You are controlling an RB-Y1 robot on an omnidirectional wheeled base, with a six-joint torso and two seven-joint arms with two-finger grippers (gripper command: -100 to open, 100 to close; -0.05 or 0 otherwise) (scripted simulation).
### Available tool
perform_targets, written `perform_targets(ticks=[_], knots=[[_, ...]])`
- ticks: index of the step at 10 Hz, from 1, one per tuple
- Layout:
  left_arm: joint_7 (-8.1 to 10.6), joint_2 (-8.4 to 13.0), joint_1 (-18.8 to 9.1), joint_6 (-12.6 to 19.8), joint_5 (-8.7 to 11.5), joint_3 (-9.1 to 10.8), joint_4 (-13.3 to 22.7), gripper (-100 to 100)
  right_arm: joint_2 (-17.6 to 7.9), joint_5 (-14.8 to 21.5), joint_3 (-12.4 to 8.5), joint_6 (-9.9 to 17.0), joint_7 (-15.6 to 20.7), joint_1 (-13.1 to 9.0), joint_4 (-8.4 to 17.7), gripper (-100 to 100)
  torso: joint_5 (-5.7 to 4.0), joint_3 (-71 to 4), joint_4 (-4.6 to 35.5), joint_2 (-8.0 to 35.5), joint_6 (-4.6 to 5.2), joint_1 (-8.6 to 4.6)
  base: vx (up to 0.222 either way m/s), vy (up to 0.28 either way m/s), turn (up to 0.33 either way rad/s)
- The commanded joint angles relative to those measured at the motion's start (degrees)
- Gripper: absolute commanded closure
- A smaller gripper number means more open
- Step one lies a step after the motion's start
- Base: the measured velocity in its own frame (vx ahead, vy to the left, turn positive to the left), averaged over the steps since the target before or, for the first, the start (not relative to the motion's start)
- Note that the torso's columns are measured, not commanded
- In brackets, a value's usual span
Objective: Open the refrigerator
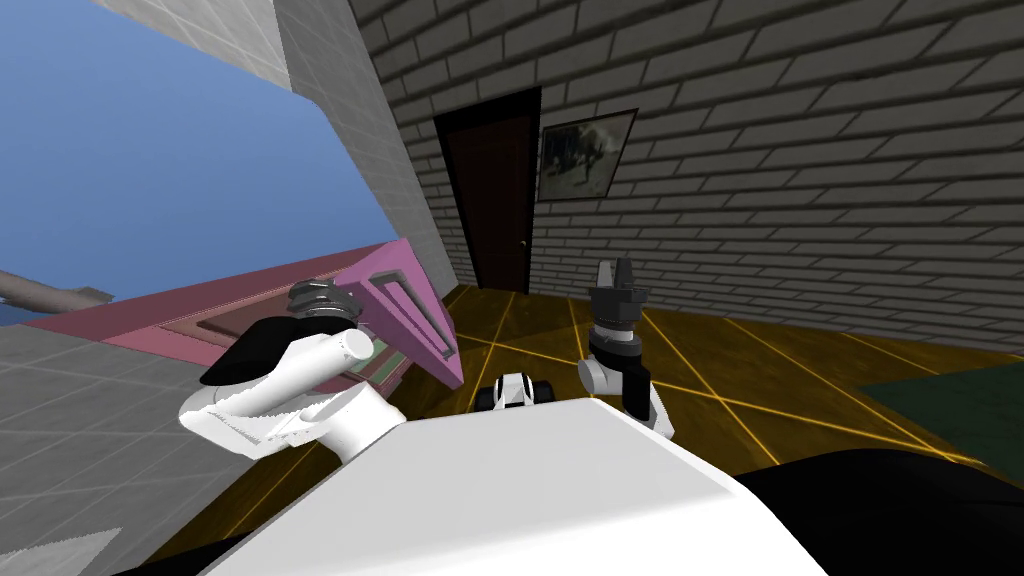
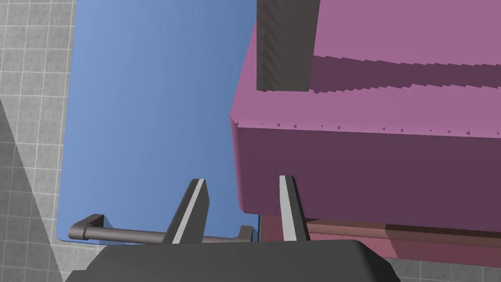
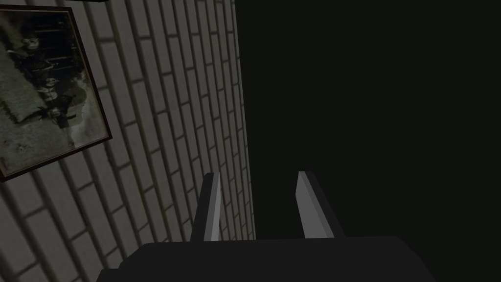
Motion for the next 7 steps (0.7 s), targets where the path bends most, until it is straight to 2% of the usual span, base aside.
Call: perform_targets(ticks=[1,2,3,6,7], knots=[[0.42,-0.1,0.1,0.2,-1.3,1.13,0.1,100,0.0,0.0,0.0,0.0,0.0,0.0,0.0,0,0.11,0.3,0.1,0.4,-0.05,0.42,0.116,-0.17,0.025],[0.83,0.0,0.0,0.1,-2.5,2.17,0.0,100,0.0,0.0,0.0,0.0,0.0,0.0,0.0,0,0.15,0.2,0.1,0.3,-0.18,0.33,0.186,-0.315,0.055],[0.83,0.0,0.0,0.1,-2.5,2.17,0.0,100,0.0,0.0,0.0,0.0,0.0,0.0,0.0,0,0.09,0.2,-0.1,0.2,-0.16,-0.33,0.183,-0.244,0.063],[1.64,0.2,-0.2,-0.2,-4.8,4.24,-0.3,100,0.0,0.0,0.0,0.0,0.0,0.0,0.0,0,-0.1,-0.2,0.1,-0.1,0.11,0.4,0.207,-0.175,0.028],[1.64,0.2,-0.2,-0.2,-4.8,4.24,-0.3,100,0.0,0.0,0.0,0.0,0.0,0.0,0.0,0,-0.05,-0.3,-0.1,-0.4,0.14,0.21,0.154,-0.191,0.036]])
